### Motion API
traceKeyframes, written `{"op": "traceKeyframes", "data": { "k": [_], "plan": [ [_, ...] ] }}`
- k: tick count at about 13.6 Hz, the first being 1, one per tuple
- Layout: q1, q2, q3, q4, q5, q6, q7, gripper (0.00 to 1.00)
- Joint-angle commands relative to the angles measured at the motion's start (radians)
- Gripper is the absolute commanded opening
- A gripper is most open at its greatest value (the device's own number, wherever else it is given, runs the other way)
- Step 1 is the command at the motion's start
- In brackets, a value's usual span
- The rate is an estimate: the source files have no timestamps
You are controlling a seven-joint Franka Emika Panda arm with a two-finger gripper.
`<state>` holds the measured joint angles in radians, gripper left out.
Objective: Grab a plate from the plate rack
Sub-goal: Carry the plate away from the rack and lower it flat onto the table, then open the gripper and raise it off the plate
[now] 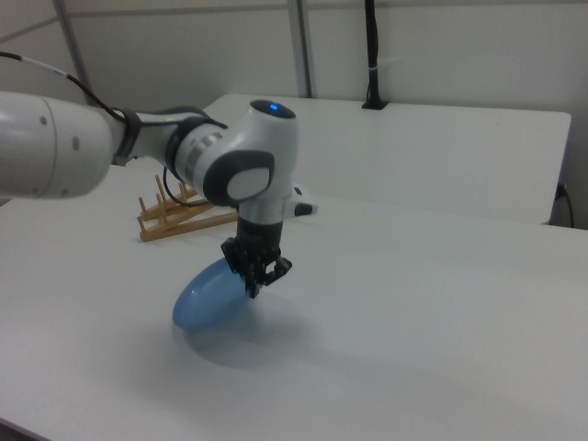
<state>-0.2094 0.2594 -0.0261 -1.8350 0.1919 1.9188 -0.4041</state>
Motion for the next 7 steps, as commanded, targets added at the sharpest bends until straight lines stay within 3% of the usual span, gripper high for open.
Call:
{"op": "traceKeyframes", "data": {
  "k": [1, 2, 4, 5, 7],
  "plan": [
    [0.001, 0.026, -0.002, -0.038, 0.003, 0.066, -0.021, 0.00],
    [0.002, 0.034, -0.002, -0.038, 0.001, 0.074, -0.018, 0.04],
    [-0.007, 0.034, -0.002, -0.032, 0.001, 0.068, -0.009, 0.60],
    [-0.019, 0.029, -0.002, -0.027, 0.001, 0.059, -0.005, 0.76],
    [-0.019, 0.003, -0.012, -0.001, 0.011, 0.052, 0.046, 0.97]
  ]
}}
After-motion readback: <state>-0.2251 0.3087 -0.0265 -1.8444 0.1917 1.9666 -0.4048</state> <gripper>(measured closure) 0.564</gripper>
